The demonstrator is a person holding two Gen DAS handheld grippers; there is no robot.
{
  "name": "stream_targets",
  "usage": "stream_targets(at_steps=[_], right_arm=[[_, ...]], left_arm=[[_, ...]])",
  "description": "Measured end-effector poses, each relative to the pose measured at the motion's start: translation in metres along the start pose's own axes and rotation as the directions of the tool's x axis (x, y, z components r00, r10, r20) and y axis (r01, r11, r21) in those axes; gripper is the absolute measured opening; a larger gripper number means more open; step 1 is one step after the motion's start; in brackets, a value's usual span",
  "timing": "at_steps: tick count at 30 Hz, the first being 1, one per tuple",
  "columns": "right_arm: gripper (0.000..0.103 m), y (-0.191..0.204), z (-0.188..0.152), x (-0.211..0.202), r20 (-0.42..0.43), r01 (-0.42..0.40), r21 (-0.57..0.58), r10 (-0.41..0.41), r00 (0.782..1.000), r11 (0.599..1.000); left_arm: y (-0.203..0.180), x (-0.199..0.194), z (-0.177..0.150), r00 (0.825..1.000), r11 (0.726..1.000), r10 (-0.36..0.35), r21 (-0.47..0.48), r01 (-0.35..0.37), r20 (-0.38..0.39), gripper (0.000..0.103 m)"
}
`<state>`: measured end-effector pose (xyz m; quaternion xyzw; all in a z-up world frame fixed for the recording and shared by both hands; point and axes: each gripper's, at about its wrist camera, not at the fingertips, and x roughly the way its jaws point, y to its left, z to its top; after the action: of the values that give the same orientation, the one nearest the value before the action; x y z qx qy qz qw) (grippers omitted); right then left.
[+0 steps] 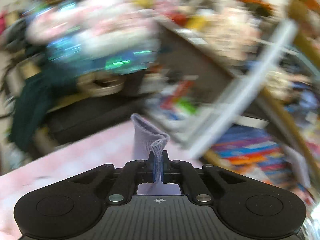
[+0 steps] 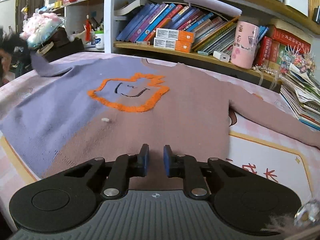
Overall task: Fold clothes
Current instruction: 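Grasp the lavender sleeve cuff with the left gripper and lift it, then fold the lavender sleeve across the sweater chest and open the left gripper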
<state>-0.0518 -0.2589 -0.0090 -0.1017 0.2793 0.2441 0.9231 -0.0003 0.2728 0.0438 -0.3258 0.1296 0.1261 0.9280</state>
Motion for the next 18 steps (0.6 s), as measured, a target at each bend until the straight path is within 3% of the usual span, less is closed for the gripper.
stream_targets(at_steps=[2,5,8,12,18], right_arm=[[0.015,0.001,-0.002,0.0,0.018,0.002,-0.006,-0.002,1.0,1.0],[0.016,0.003,-0.002,0.0,0.024,0.006,-0.009,-0.006,1.0,1.0],[0.016,0.0,-0.001,-0.001,0.024,-0.005,0.007,0.004,1.0,1.0],[0.016,-0.007,0.0,-0.001,0.024,-0.029,0.048,0.028,0.999,0.998],[0.016,-0.007,0.001,-0.002,0.024,-0.032,0.053,0.031,0.999,0.998]], left_arm=[[-0.043,-0.001,0.003,0.995,0.993,-0.104,0.059,0.104,-0.006,0.003],[-0.113,0.007,-0.001,0.969,0.96,-0.243,0.135,0.246,-0.037,0.003],[-0.172,0.024,-0.016,0.94,0.924,-0.326,0.179,0.339,-0.095,0.003],[-0.232,0.043,-0.047,0.911,0.898,-0.371,0.183,0.401,-0.179,0.003],[-0.278,0.068,-0.108,0.876,0.886,-0.389,0.144,0.44,-0.285,0.003]])
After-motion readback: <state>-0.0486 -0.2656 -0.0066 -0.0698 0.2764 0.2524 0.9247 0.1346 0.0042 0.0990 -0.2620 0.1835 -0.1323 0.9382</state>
